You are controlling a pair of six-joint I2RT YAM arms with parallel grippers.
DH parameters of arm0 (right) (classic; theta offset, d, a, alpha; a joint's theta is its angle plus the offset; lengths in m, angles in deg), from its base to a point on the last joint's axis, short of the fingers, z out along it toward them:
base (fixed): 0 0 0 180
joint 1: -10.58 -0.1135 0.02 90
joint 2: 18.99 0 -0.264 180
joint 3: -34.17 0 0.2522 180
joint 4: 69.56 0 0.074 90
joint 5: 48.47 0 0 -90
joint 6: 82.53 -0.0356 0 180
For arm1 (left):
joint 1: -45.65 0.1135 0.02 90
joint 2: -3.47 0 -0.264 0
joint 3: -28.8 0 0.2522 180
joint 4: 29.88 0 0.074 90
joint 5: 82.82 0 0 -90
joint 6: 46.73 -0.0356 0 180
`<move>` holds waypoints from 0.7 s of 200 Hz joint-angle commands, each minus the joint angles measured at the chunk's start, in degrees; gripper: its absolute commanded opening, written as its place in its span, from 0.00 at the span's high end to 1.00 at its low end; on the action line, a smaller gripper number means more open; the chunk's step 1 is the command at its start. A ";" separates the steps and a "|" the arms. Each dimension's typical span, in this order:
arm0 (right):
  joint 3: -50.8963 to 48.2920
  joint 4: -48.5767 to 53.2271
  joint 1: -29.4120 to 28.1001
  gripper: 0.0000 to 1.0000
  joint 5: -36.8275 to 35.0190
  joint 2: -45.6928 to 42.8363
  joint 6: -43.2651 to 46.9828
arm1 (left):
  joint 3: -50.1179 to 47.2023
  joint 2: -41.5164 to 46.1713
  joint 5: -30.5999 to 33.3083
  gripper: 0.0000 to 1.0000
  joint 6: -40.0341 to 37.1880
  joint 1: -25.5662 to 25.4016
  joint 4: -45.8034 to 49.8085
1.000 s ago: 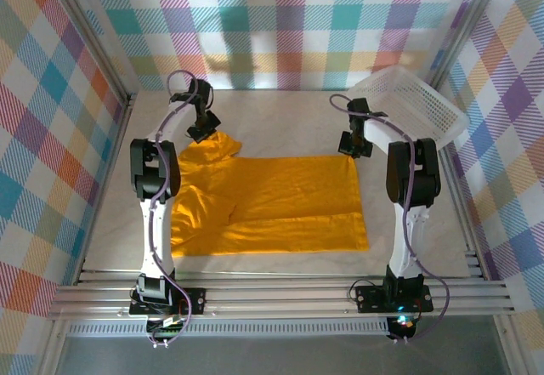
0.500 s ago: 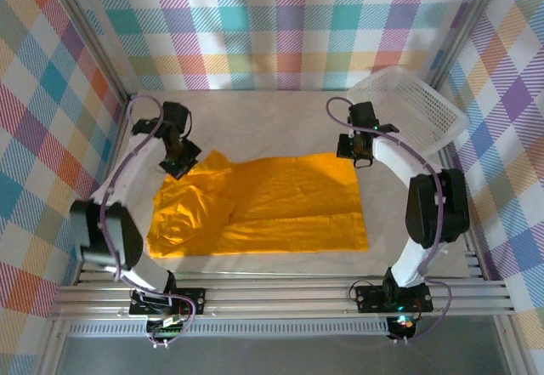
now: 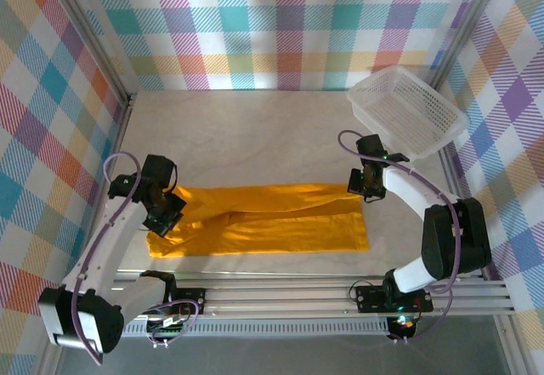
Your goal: Fold and stack the t-shirts
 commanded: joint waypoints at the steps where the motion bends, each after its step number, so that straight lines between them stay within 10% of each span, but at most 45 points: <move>1: -0.65 3.73 -0.39 1.00 0.01 -1.13 -1.81 | -2.58 3.70 0.84 1.00 1.25 -0.25 3.87; 113: -2.30 9.40 -0.92 0.98 -0.20 0.40 -5.47 | -8.63 5.40 1.39 1.00 0.03 -0.30 1.09; 140: -2.85 8.65 -0.92 0.77 -0.01 1.01 -5.50 | -10.18 5.40 1.51 1.00 -0.54 -0.27 0.17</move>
